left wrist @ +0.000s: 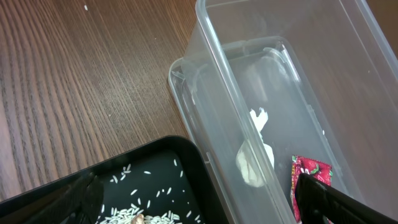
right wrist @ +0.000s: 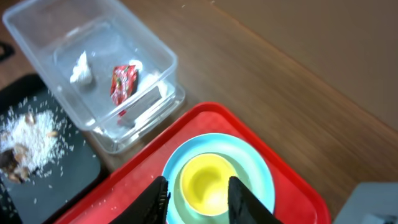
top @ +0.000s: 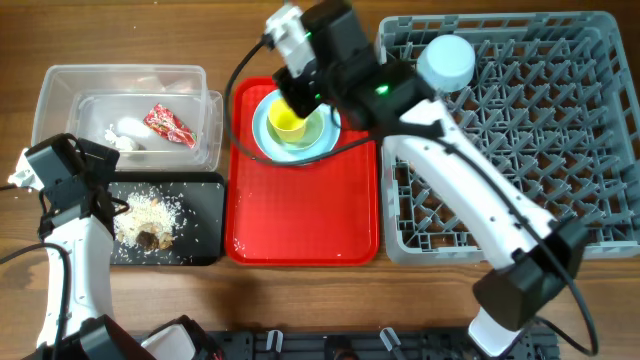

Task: Sort waste into correct bins and load items into the dishwasher rack
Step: 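Move the right gripper back to the yellow cup on the red tray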

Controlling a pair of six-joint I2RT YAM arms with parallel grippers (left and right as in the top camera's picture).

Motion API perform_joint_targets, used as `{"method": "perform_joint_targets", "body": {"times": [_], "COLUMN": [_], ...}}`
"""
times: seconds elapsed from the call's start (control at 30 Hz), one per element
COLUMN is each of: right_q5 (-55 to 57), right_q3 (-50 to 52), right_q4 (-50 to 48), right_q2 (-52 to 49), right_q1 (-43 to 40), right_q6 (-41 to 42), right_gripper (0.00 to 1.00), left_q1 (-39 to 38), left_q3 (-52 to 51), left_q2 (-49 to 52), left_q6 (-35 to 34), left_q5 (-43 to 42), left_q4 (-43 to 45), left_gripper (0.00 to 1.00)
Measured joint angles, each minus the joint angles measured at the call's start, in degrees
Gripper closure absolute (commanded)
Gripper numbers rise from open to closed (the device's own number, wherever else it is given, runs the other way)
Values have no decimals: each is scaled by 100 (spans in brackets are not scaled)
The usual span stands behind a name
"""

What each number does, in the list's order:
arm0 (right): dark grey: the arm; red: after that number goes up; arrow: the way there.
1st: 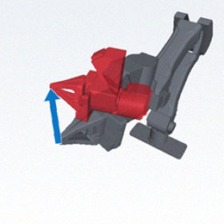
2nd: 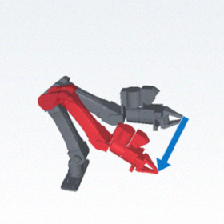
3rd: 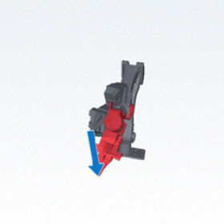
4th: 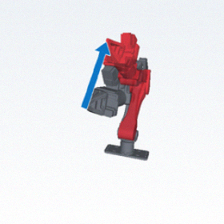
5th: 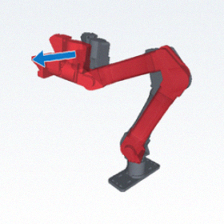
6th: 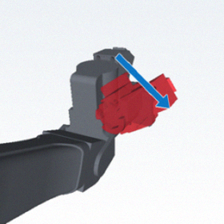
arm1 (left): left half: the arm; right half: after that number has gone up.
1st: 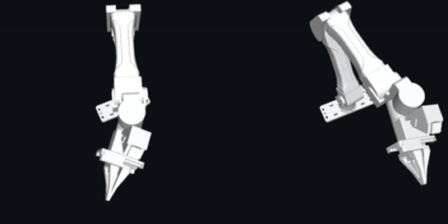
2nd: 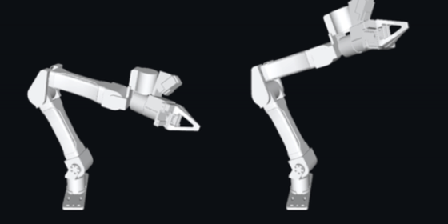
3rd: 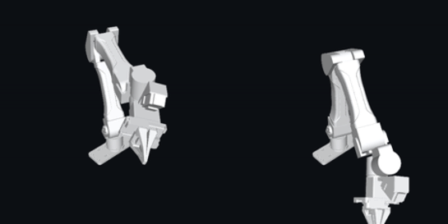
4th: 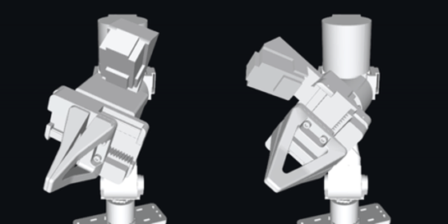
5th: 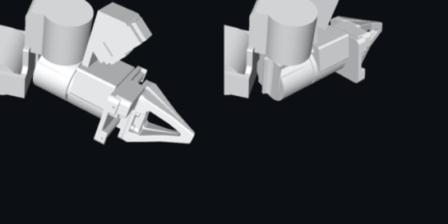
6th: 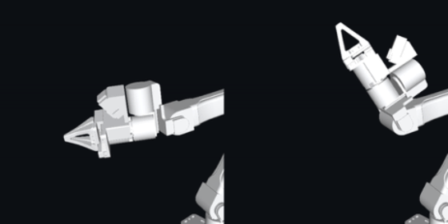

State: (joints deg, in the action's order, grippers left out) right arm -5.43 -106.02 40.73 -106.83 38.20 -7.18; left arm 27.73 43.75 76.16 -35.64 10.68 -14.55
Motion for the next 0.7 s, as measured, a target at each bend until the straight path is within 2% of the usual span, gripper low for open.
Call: {"method": "perform_joint_targets", "body": {"times": [0.47, 0.7], "right_q5": [232, 236], "right_q3": [0, 0], "right_q4": [-20, -44], "right_q2": [-1652, -1919], "right_q1": [289, 289], "right_q6": [-107, -107], "right_gripper": [73, 83], "left_q1": [0, 0], "left_q3": [0, 0], "left_q2": [0, 0], "left_q6": [0, 0], "left_q5": [-2, 0], "left_q4": [0, 0], "left_gripper": [0, 0]}}
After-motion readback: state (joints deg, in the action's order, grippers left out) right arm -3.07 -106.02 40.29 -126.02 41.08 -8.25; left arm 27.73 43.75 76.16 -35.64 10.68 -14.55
